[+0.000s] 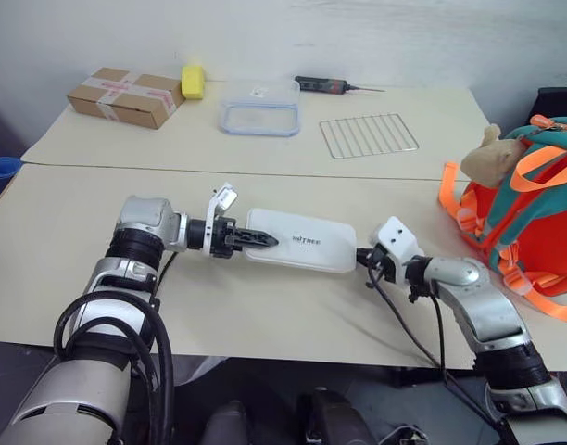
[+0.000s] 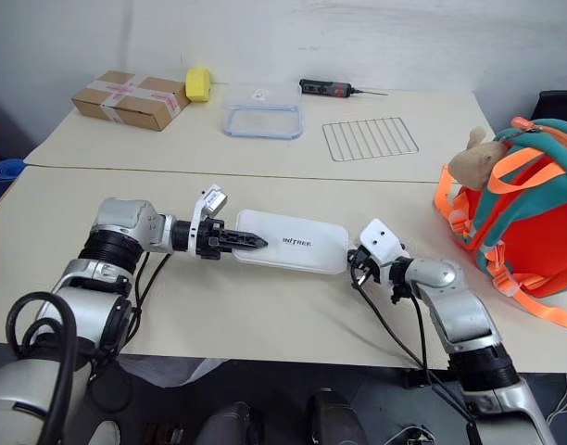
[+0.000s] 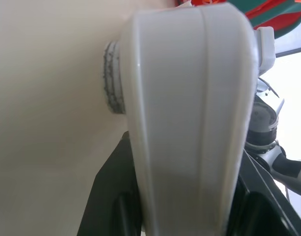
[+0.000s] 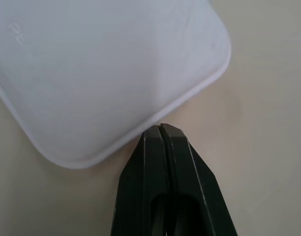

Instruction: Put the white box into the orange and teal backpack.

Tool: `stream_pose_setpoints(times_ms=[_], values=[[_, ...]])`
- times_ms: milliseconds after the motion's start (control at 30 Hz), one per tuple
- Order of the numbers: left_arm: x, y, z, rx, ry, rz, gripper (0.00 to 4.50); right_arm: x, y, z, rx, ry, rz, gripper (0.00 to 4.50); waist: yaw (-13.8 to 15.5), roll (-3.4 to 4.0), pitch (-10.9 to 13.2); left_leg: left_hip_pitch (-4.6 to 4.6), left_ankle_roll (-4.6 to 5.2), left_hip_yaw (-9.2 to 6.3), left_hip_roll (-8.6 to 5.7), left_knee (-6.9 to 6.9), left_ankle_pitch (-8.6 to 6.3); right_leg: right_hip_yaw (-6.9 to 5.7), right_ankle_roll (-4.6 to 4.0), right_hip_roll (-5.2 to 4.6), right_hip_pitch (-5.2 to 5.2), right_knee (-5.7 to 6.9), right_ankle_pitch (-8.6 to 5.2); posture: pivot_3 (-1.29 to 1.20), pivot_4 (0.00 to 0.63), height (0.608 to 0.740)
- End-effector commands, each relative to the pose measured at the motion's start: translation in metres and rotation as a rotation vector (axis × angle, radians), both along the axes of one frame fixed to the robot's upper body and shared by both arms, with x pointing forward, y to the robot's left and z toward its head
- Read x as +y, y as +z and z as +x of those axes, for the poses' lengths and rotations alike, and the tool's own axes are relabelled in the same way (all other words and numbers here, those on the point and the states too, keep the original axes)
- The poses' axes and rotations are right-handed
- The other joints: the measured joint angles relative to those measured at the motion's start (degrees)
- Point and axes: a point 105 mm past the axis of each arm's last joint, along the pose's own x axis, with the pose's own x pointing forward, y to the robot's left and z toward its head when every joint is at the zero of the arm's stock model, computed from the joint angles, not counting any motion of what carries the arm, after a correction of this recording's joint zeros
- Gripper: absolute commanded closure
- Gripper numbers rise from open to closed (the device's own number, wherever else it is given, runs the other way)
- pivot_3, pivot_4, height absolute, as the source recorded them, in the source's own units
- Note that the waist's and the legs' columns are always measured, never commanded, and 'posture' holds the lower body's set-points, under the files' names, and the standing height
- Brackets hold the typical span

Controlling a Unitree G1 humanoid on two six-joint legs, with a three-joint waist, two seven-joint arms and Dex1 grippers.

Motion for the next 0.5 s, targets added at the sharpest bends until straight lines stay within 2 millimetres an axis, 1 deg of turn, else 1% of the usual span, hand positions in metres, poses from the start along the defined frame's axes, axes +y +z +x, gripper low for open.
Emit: stream_pose_setpoints(times_ms=[33,67,100,133,167,233,267,300,333,400,467,500], values=[[0.000,0.038,-0.013,-0.051,-0.046,-0.169,3.09,-0.027,0.025,-0.015,-0.061,-0.106,0.052,4.33,0.1,0.01,0.0,-0.02,0.00,-0.01,0.00,-0.03,0.00,0.00,0.00,0.00,-0.02,-0.01,0.00,0.00,0.150,0.740],[0.001,0.044,-0.016,-0.058,-0.049,-0.197,3.09,-0.036,0.028,-0.022,-0.056,-0.142,0.076,4.12,0.1,0.01,0.0,-0.03,0.00,-0.04,0.01,-0.02,0.00,0.00,0.00,0.00,-0.01,-0.01,0.00,0.00,0.150,0.740],[0.001,0.053,-0.021,-0.086,-0.052,-0.232,3.09,-0.052,0.035,-0.034,-0.044,-0.204,0.141,3.88,0.2,0.01,0.0,-0.11,0.00,-0.06,0.01,0.01,0.00,0.00,0.00,0.00,-0.04,-0.01,0.00,0.00,0.150,0.740],[0.002,0.058,-0.024,-0.107,-0.051,-0.252,3.09,-0.061,0.040,-0.043,-0.036,-0.243,0.184,3.56,0.3,0.01,0.0,-0.13,0.00,-0.08,0.01,0.03,0.00,0.00,0.00,0.00,-0.04,-0.02,0.00,0.00,0.150,0.740],[0.004,0.066,-0.026,-0.132,-0.040,-0.285,3.09,-0.074,0.045,-0.057,-0.032,-0.284,0.217,3.23,0.4,0.02,0.0,-0.16,0.00,-0.17,0.01,0.06,0.00,0.01,0.00,0.00,-0.02,-0.03,0.00,0.00,0.150,0.740],[0.008,0.078,-0.028,-0.155,-0.010,-0.315,3.09,-0.096,0.053,-0.080,-0.030,-0.360,0.232,2.57,0.6,0.03,0.0,-0.21,0.00,-0.24,0.00,0.12,0.00,0.00,0.01,0.01,0.01,-0.03,0.00,0.00,0.150,0.740],[0.010,0.084,-0.027,-0.167,0.013,-0.320,3.09,-0.107,0.058,-0.089,-0.035,-0.405,0.229,2.28,0.6,0.02,0.0,-0.22,0.00,-0.26,-0.01,0.13,0.00,0.00,0.01,0.02,0.02,-0.05,0.00,0.00,0.150,0.740],[0.012,0.089,-0.026,-0.178,0.032,-0.329,3.09,-0.116,0.063,-0.096,-0.036,-0.443,0.239,1.87,0.5,0.02,0.0,-0.17,0.00,-0.27,-0.02,0.14,0.00,0.00,0.02,0.03,0.08,-0.04,-0.01,0.00,0.150,0.740],[0.013,0.095,-0.026,-0.196,0.042,-0.343,3.09,-0.124,0.069,-0.100,-0.041,-0.478,0.257,1.58,0.4,0.02,0.0,-0.12,0.00,-0.26,-0.04,0.14,0.00,0.02,0.02,0.03,0.15,-0.03,-0.01,0.00,0.150,0.740],[0.015,0.105,-0.029,-0.237,0.044,-0.360,3.09,-0.133,0.079,-0.105,-0.048,-0.519,0.302,0.93,0.0,0.02,0.0,0.04,0.00,-0.21,-0.06,0.13,0.00,0.10,0.02,0.04,0.24,0.02,-0.01,0.00,0.150,0.740],[0.015,0.113,-0.034,-0.286,0.033,-0.359,3.09,-0.141,0.089,-0.102,-0.072,-0.555,0.362,0.21,-0.3,0.01,0.0,0.15,-0.07,-0.18,-0.05,0.08,0.04,0.16,0.02,0.09,0.26,0.07,-0.01,0.00,0.150,0.740],[0.016,0.117,-0.036,-0.309,0.028,-0.353,3.09,-0.145,0.093,-0.099,-0.087,-0.576,0.399,0.01,-0.3,0.02,0.0,0.17,-0.14,-0.17,-0.04,0.03,0.08,0.18,0.02,0.12,0.25,0.08,-0.01,0.00,0.150,0.740]])
